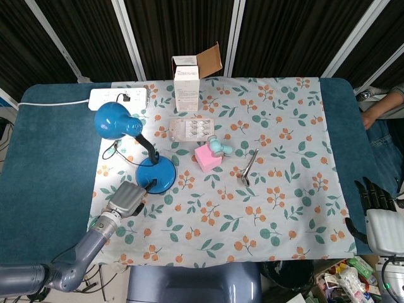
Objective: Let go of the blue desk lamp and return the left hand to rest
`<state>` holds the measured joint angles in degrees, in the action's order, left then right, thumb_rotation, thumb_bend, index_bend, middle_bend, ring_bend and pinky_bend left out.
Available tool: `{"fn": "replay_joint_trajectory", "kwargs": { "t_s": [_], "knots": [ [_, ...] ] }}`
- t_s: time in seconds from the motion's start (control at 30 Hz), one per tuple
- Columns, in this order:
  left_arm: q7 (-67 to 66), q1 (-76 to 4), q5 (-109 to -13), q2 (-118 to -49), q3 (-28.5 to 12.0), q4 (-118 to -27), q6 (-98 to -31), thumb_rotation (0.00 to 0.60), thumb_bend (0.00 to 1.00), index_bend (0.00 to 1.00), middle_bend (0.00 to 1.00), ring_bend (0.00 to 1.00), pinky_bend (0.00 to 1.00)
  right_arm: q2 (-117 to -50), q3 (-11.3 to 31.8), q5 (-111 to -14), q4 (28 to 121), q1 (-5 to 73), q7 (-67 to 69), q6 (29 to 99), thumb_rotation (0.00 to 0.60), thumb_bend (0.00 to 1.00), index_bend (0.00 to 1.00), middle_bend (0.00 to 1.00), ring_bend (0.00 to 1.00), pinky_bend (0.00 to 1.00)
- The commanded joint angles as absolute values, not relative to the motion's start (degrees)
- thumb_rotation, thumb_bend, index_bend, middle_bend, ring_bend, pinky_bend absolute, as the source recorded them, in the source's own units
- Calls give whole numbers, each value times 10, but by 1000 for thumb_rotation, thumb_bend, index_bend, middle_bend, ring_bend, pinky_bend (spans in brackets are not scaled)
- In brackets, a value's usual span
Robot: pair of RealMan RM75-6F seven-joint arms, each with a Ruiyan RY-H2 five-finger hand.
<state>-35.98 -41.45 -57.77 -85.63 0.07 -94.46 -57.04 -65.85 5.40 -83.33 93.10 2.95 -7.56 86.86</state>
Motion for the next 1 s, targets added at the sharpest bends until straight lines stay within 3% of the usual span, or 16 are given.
{"fn": "replay_joint_trajectory", "kwargs": {
  "t_s": [0.03, 0.1, 0.3, 0.63, 0.83, 1.0],
  "knots": [
    [-357, -409, -596, -838, -3, -971, -589, 600, 325, 156, 374, 349, 430, -659, 54, -833, 931, 30, -76, 868, 600, 224, 0, 0, 53, 97],
    [-356, -405, -611, -825, -3, -991, -604, 600, 313, 141, 297, 259, 344, -659, 54, -832, 931, 30, -76, 868, 600, 223, 0, 0, 53, 97],
    [-367, -371, -666, -757, 13, -1067, -677, 600, 272, 103, 181, 120, 209, -659, 55, -832, 932, 28, -78, 871, 600, 223, 0, 0, 54, 98],
    [-316, -276, -774, -618, 58, -1154, -819, 600, 255, 80, 106, 60, 175, -660, 54, -835, 935, 28, -84, 874, 600, 224, 0, 0, 54, 98],
    [-249, -222, -839, -559, 82, -1145, -886, 600, 253, 74, 92, 57, 158, -661, 53, -837, 938, 26, -89, 877, 600, 224, 0, 0, 54, 98],
    [-220, -192, -830, -537, 91, -1113, -903, 600, 253, 73, 87, 54, 137, -660, 53, -837, 939, 25, -89, 879, 600, 223, 0, 0, 54, 98]
  ]
}}
